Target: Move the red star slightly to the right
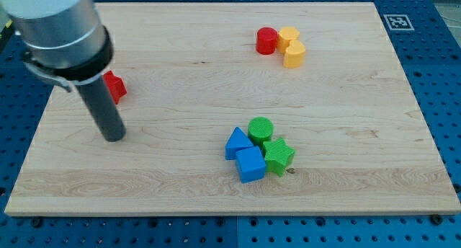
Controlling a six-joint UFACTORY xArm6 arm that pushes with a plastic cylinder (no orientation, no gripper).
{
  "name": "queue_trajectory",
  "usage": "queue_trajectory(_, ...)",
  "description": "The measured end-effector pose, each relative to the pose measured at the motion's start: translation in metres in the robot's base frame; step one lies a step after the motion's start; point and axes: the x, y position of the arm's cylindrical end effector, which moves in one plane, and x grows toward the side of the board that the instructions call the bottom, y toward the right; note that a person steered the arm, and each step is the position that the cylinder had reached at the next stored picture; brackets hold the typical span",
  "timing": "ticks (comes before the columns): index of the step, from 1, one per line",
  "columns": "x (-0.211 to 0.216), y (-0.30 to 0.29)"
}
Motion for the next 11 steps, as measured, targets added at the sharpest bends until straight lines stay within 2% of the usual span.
queue_trajectory(2, -0.062, -0.038)
queue_trajectory(5, -0.073, -0.074)
queue_trajectory(11, -0.087, 0.009)
